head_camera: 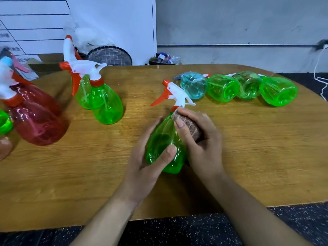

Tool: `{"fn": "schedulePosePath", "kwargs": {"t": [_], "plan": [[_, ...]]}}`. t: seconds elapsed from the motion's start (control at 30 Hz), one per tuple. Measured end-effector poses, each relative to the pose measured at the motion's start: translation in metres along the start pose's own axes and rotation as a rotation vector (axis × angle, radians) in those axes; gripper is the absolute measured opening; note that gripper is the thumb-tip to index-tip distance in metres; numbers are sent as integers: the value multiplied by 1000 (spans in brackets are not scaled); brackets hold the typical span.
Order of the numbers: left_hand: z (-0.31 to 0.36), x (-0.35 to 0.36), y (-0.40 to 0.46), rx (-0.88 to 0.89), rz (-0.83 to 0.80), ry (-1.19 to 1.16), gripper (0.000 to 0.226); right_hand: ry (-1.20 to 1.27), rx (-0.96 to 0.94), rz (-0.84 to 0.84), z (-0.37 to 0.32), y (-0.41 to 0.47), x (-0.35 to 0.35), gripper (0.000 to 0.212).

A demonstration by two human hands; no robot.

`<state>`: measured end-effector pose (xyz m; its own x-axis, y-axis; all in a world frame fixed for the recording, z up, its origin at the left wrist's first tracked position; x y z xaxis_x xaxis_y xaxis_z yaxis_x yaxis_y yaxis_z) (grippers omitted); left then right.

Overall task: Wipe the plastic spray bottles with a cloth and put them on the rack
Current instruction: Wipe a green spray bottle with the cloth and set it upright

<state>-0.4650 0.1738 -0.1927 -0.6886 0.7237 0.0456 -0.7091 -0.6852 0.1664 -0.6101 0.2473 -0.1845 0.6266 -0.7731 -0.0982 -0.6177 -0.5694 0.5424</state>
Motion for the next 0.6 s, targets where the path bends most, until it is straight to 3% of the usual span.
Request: {"fn": "schedulePosePath", "kwargs": {"t": [0.1,0.3,0.43,0.6], "plan": [[-3,-2,-4,-12,0,52,76,-38,-13,-107,1,6,-9,27],[4,0,-10,-24,-71,84,72,-294,-132,0,-17,34,-42,30],[2,3,-9,-16,-94,67,71,-450,-197,-78,-13,45,-43,26],[-2,2,-8,-23,-65,34,71,-375,-225,-238,-11,49,-42,20]]}}
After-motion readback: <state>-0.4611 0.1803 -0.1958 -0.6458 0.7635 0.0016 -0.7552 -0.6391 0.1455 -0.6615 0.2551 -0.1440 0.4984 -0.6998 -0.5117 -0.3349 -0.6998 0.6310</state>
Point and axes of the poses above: each hand's wrist, its own y-axis towards the middle knuckle, its own x-axis out of the palm, z = x × y, the point moved 1 cm from there along y, towards the middle knuckle, and after that the axes turned 4 degrees about y, right-handed, at the moved point
